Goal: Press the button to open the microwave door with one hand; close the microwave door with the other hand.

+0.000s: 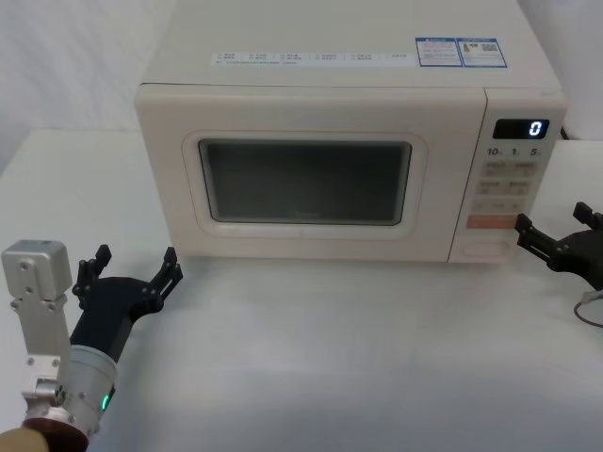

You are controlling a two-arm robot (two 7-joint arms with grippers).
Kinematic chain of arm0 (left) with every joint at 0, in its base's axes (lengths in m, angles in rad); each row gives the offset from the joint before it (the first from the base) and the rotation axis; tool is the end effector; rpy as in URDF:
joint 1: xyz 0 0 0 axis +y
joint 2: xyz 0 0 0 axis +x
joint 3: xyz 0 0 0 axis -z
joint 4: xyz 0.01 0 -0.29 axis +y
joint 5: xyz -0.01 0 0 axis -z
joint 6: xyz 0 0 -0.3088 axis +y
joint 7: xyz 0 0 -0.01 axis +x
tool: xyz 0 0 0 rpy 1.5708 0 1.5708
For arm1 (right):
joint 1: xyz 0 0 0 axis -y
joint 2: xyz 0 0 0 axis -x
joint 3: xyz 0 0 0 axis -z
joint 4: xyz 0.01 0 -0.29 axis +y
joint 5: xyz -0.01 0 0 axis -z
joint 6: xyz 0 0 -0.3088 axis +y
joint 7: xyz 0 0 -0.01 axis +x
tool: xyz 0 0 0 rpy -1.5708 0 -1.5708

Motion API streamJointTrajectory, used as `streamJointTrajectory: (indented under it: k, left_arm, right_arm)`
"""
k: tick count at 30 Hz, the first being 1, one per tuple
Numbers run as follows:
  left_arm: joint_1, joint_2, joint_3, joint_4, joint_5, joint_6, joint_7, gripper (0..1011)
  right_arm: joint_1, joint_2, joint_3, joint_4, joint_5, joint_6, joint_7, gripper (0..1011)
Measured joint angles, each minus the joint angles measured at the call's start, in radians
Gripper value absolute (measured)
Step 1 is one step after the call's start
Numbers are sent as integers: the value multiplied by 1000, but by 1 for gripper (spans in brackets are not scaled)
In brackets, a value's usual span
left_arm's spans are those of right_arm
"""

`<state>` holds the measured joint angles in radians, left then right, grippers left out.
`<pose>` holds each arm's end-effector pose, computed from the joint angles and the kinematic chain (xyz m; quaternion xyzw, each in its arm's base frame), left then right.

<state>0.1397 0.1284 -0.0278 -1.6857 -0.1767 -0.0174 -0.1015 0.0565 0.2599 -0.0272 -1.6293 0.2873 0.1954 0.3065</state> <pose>0.2883 0.0428 -0.3030 -0.0154 0.0170 0.6752 0.7373 0.3437 -0.0636 -0.2571 -0.0174 0.0429 -0.5719 0.8190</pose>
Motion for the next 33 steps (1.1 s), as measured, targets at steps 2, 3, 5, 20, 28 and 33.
streamJointTrajectory:
  k: [2,3,5,20,28,33]
  left_arm:
    - [0,0,0,0,0,0,0,1001]
    - [0,0,0,0,0,0,0,1001]
    - [0,0,0,0,0,0,0,1001]
    - [0,0,0,0,0,0,0,1001]
    - [0,0,0,0,0,0,0,1001]
    - [0,0,0,0,0,0,0,1001]
  right_arm:
    - [0,0,0,0,0,0,0,1003]
    - [0,0,0,0,0,0,0,1002]
    - [0,0,0,0,0,0,0,1003]
    - [0,0,0,0,0,0,0,1002]
    - [0,0,0,0,0,0,0,1002]
    - [0,0,0,0,0,0,0,1002]
